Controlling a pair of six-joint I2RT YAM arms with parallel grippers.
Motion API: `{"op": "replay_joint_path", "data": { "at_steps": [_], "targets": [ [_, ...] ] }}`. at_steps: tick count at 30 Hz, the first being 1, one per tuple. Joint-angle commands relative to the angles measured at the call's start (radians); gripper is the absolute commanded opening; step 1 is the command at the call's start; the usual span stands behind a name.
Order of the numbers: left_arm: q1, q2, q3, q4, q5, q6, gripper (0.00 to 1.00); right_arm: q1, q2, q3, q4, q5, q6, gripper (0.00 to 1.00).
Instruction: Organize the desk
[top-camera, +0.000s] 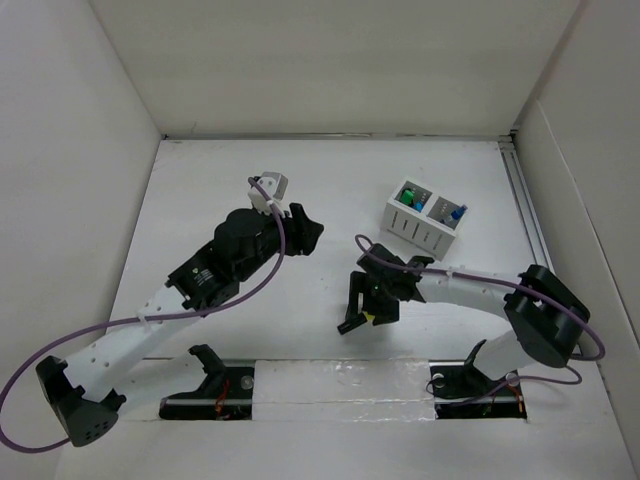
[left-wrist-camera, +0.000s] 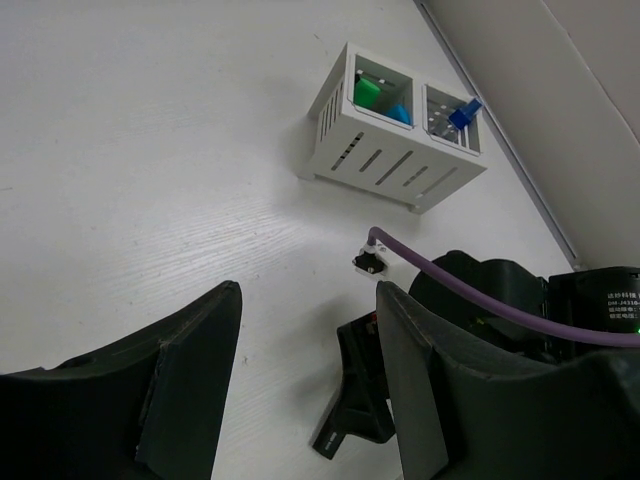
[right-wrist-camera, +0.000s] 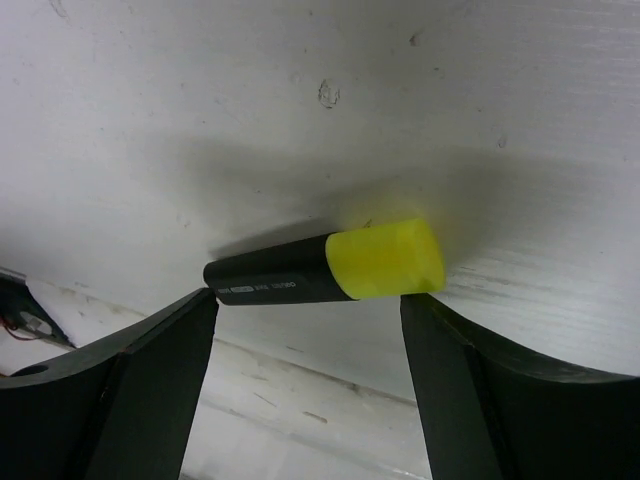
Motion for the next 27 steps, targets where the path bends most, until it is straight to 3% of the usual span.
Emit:
{"op": "replay_joint_path", "data": {
  "at_steps": [1,8,17,24,27],
  "targets": [
    [0.003,-0.01,0.055,0.0,-0.017,0.007,0.52,-0.006,-0.009,-0.002,0.046,0.051,0.0,0.79],
    [0.003,-0.004,0.07,0.0,-0.031,0.001,0.52,-0.029,0.063,0.051,0.064,0.096,-0.043,0.74],
    [0.003,-0.042,0.067,-0.024,-0.092,0.024,0.52,0.052,0.221,0.217,-0.136,0.313,-0.107,0.6],
    [0.003,-0.064,0.054,-0.029,-0.106,0.05,0.52,0.141,0.292,0.295,-0.314,0.412,-0.087,0.58],
    [0.003,-0.069,0.044,-0.015,-0.114,0.056,0.52,0.166,0.301,0.288,-0.331,0.424,-0.067,0.44]
  ]
}}
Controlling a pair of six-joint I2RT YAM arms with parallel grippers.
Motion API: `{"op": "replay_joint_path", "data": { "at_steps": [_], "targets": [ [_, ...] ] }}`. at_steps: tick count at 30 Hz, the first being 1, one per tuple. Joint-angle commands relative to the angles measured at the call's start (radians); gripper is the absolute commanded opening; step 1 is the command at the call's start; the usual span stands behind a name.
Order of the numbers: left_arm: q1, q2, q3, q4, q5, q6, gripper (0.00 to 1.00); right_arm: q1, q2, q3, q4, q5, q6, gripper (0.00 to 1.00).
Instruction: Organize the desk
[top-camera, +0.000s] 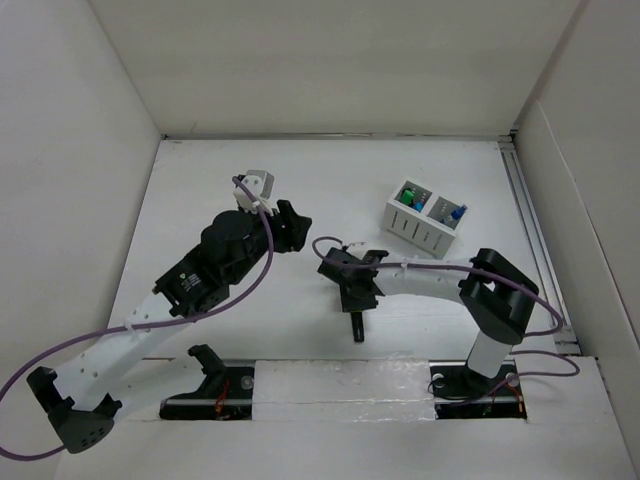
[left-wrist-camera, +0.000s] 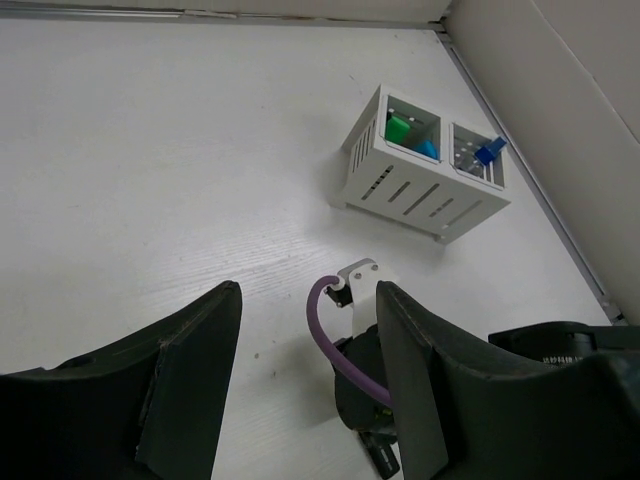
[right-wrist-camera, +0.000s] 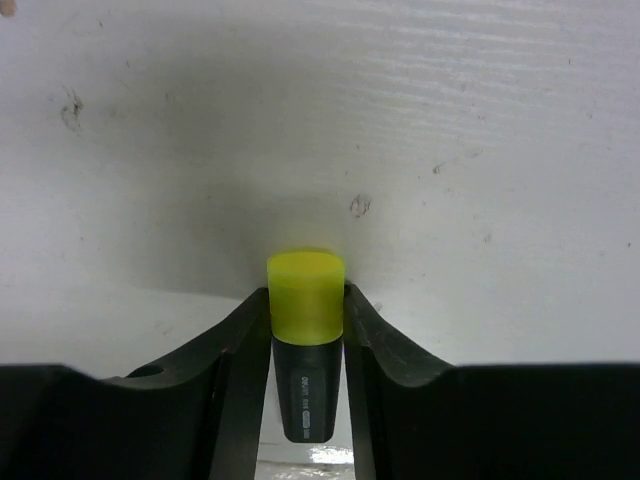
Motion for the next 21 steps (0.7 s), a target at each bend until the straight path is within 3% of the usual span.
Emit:
{"op": "replay_joint_path", "data": {
  "at_steps": [1,2,3,6,10,15,21],
  "targets": [
    [0.003,-0.016,0.024,0.025,-0.029,0.023,0.52,0.023,0.036,-0.019,-0.118,0.043,0.02,0.35],
    [0.003,-0.011,0.031,0.027,-0.037,0.016,0.52,0.023,0.037,-0.03,-0.112,0.041,0.022,0.3],
    [0.003,-0.01,0.052,0.033,-0.037,0.012,0.52,0.023,0.033,-0.024,-0.109,0.046,0.019,0.18],
    [0.003,-0.008,0.063,0.038,-0.034,0.005,0.53,0.023,-0.011,-0.002,-0.081,0.052,0.0,0.14],
    [0.003,0.007,0.075,0.036,-0.034,-0.014,0.53,0.014,-0.14,0.068,0.0,0.061,-0.095,0.13],
    [0.003,0.049,0.098,0.022,-0.012,-0.061,0.53,-0.084,-0.284,0.173,0.088,0.087,-0.222,0.12],
    [0.003,0.088,0.155,0.005,0.009,-0.08,0.53,-0.355,-0.303,0.289,0.183,0.06,-0.369,0.12]
  ]
}}
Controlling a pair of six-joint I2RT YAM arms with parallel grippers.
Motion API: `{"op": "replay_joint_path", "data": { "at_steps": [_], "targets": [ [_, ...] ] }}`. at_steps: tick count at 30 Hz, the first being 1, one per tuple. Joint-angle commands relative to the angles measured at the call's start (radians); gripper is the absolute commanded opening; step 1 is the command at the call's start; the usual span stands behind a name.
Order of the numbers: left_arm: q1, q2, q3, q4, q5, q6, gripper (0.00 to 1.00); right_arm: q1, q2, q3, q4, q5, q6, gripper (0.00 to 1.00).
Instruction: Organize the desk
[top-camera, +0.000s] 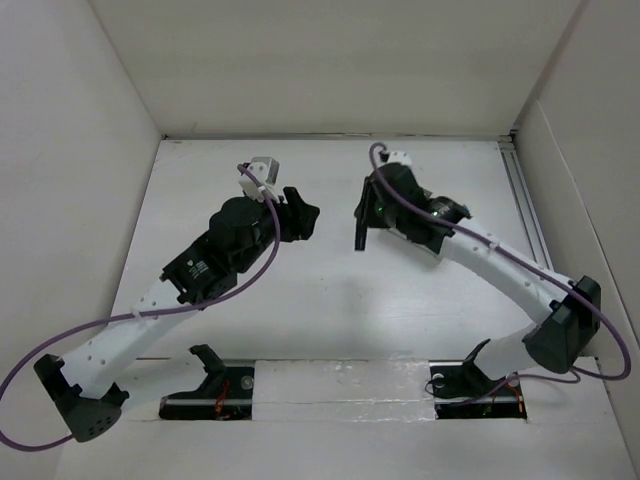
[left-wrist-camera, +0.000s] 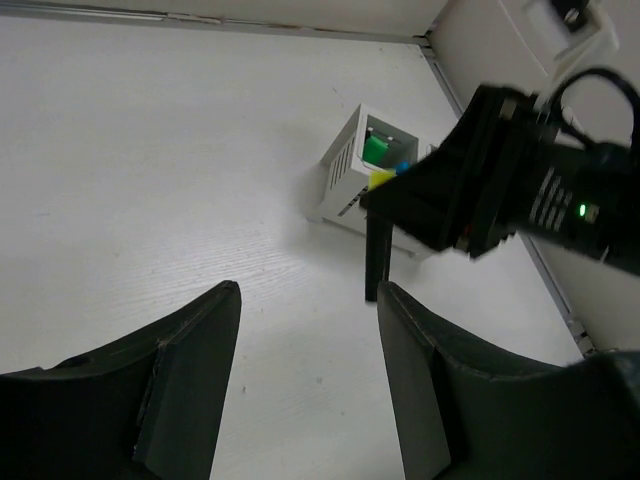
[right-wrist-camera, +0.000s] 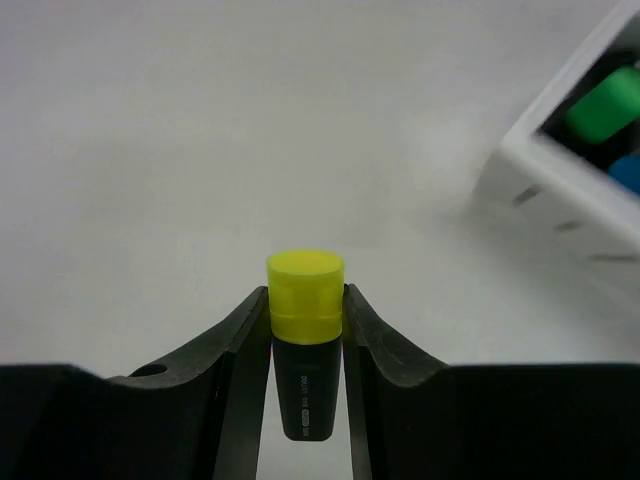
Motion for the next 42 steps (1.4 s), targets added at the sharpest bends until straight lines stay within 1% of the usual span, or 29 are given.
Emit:
{"op": "replay_joint_path", "data": {
  "at_steps": [1,2,4,6,7,8,10,11,13,16,20,25,27,31,34,42],
  "targets": [
    [0.003,0.013,0.089,0.009,0.021,-0.025,0.53,-0.157,0.015,0.042,0.1,0.009,-0.12,0.12],
    [0.003,0.033,0.1,0.0,0.03,-0.029,0.53,-0.238,0.028,0.06,0.151,0.008,-0.126,0.12],
    [0.003,0.065,0.127,-0.013,0.053,-0.042,0.54,-0.312,0.054,0.083,0.196,0.017,-0.14,0.12],
    [0.003,0.088,0.14,-0.023,0.069,-0.061,0.54,-0.393,0.095,0.102,0.279,0.046,-0.149,0.12],
    [0.003,0.108,0.149,-0.026,0.088,-0.068,0.54,-0.417,0.107,0.102,0.311,0.05,-0.152,0.12],
    [0.003,0.116,0.152,-0.025,0.093,-0.083,0.54,-0.435,0.126,0.099,0.381,0.06,-0.16,0.12],
    [0.003,0.123,0.146,-0.019,0.087,-0.106,0.54,-0.475,0.143,0.083,0.439,0.093,-0.18,0.13],
    [-0.03,0.123,0.141,-0.002,0.073,-0.115,0.54,-0.484,0.15,0.082,0.472,0.107,-0.188,0.13],
    [-0.061,0.114,0.12,0.015,0.032,-0.141,0.54,-0.509,0.167,0.068,0.506,0.153,-0.204,0.13],
    [-0.08,0.111,0.1,0.021,0.026,-0.19,0.53,-0.546,0.178,0.027,0.578,0.16,-0.221,0.13],
    [-0.08,0.091,0.072,0.013,0.024,-0.247,0.53,-0.555,0.192,-0.009,0.659,0.178,-0.246,0.13],
    [-0.08,0.068,0.06,-0.006,0.014,-0.282,0.52,-0.555,0.219,-0.041,0.703,0.201,-0.287,0.13],
    [-0.08,0.067,0.072,-0.036,0.004,-0.284,0.52,-0.517,0.201,-0.114,0.764,0.222,-0.3,0.13],
    [-0.08,0.053,0.069,-0.046,-0.005,-0.282,0.52,-0.487,0.174,-0.18,0.813,0.25,-0.309,0.13],
    [-0.08,0.042,0.052,-0.036,-0.002,-0.282,0.53,-0.454,0.17,-0.199,0.809,0.273,-0.316,0.13],
    [-0.08,0.05,0.064,-0.033,0.004,-0.229,0.53,-0.431,0.143,-0.207,0.818,0.33,-0.356,0.13]
  ]
}}
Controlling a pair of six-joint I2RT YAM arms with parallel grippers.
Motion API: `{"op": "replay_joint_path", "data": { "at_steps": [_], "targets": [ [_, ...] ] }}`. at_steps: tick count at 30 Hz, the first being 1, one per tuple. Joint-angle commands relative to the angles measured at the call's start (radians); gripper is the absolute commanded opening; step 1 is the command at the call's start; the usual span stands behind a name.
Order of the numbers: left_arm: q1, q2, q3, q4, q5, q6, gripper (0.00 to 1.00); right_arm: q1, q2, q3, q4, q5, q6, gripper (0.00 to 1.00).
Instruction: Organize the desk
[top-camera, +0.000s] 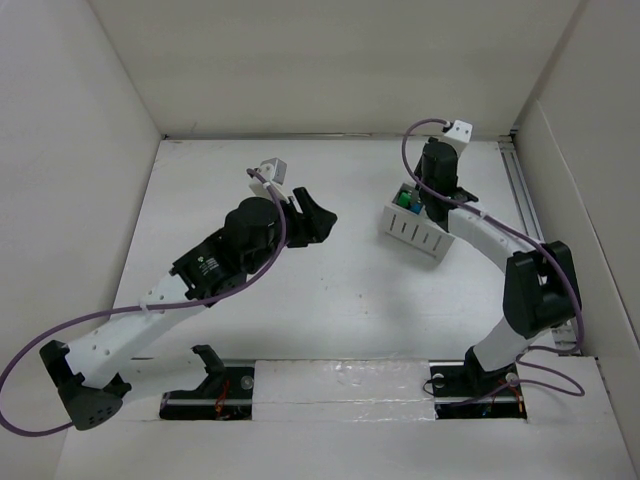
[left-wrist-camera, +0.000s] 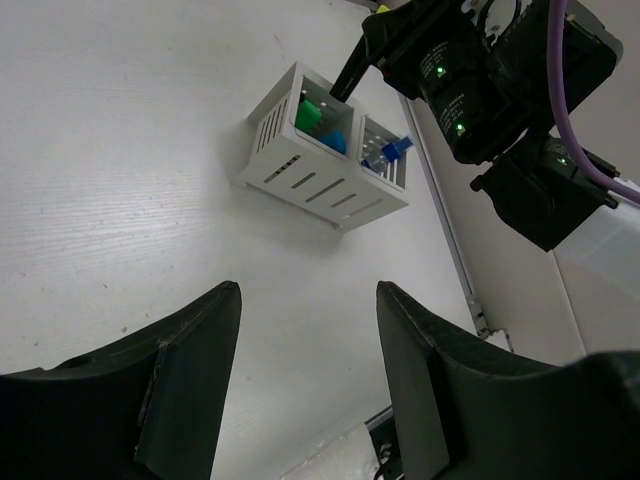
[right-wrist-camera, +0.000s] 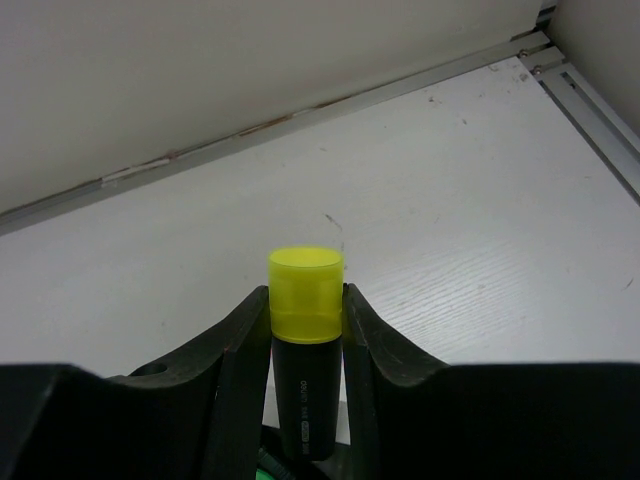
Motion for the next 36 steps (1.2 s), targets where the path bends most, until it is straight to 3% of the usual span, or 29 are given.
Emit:
{"op": "replay_joint_path", "data": {
  "at_steps": [1,10,28,31,34,36],
  "targets": [
    [-0.001,-0.01,0.01,0.024,-0.006,0.042,0.53,0.028,-0.048,-0.01,0.007,0.031,-0.037,0.12],
    [0.021,0.015,0.028,0.033,0.012,0.11,0.54,0.057,-0.109,-0.022,0.001,0.067,-0.066,0.12],
    [0.039,0.055,0.084,-0.016,0.026,0.179,0.55,0.069,0.009,-0.059,0.013,0.079,-0.04,0.15],
    [0.039,0.059,0.082,-0.016,0.026,0.179,0.55,0.097,0.004,-0.078,0.007,0.091,-0.037,0.19],
    [0.039,0.065,0.088,-0.007,0.028,0.185,0.55,0.123,-0.025,-0.09,-0.02,0.105,-0.018,0.3],
    [0.039,0.068,0.097,0.0,0.026,0.191,0.55,0.123,-0.052,-0.099,-0.045,0.096,0.008,0.44]
  ]
}}
